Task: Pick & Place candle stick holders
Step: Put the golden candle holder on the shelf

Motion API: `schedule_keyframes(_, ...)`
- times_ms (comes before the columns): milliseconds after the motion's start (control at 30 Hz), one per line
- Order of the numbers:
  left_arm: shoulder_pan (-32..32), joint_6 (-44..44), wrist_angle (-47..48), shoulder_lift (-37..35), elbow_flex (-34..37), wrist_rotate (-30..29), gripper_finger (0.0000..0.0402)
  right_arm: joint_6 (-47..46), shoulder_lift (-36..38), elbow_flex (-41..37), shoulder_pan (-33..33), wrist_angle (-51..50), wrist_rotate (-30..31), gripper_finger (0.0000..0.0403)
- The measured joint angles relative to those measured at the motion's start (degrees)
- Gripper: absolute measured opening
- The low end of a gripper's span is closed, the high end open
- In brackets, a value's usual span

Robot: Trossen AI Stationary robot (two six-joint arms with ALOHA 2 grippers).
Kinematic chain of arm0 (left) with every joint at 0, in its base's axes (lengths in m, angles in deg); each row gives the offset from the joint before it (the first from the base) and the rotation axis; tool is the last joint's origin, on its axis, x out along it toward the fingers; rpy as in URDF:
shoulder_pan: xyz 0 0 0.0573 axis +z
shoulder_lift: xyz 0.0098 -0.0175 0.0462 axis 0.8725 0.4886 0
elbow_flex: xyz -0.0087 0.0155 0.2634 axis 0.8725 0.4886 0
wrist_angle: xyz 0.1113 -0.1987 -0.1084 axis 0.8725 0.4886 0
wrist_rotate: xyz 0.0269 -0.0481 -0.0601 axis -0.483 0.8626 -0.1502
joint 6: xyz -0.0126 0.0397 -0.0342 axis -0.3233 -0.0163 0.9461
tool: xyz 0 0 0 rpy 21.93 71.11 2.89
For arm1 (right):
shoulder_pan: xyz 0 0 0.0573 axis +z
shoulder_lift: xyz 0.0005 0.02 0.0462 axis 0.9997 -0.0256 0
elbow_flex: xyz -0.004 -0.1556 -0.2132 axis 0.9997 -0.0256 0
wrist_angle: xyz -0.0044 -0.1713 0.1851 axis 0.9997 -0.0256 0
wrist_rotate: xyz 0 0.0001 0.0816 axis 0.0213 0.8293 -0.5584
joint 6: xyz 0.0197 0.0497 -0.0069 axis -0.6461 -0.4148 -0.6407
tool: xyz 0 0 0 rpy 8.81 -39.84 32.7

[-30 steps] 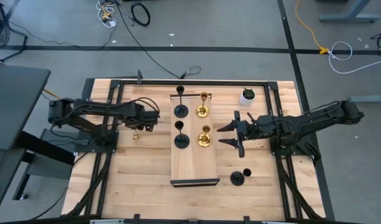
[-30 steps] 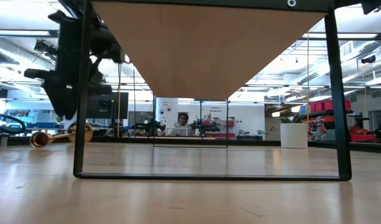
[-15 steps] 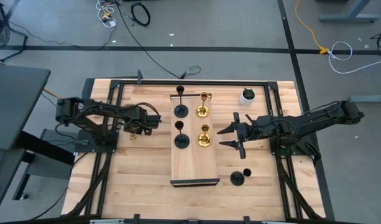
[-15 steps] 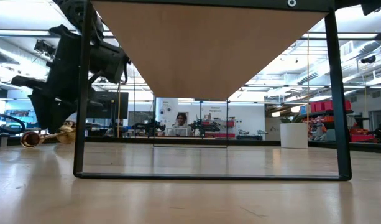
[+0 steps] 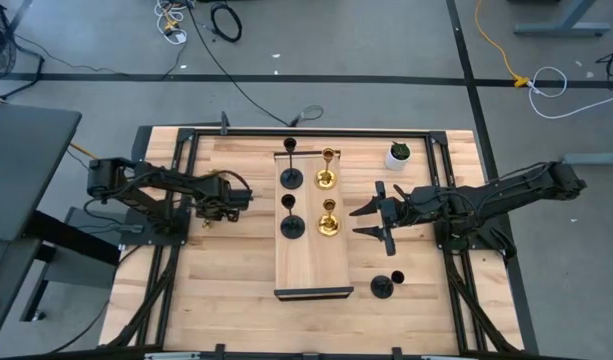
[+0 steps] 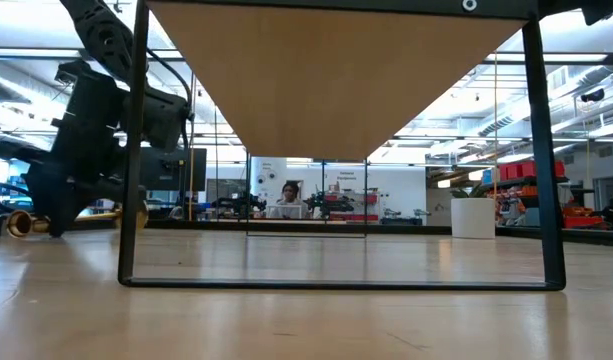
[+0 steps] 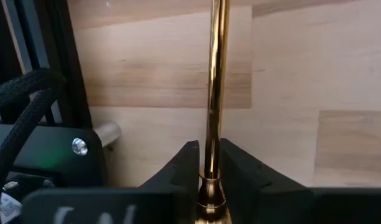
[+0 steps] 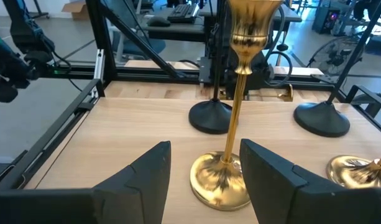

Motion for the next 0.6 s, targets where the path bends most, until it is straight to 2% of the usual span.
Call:
schedule_keyframes(67, 0.0, -2.21, 0.13, 0.0, 0.0, 0.0, 0.0035, 0.02, 0.0, 0.0, 0.0, -0.02, 0.03, 0.0191)
schedule_keyframes(400, -0.73, -4.25, 3.91, 0.24, 0.34, -1.18, 0.0035, 0.02, 0.0, 0.0, 0.0, -0.22, 0.06, 0.0191)
schedule_keyframes(600, -2.63, -7.58, 7.19, 0.28, -3.96, -1.86, 0.0035, 0.04, 0.0, 0.0, -0.04, -0.22, 0.07, 0.0191)
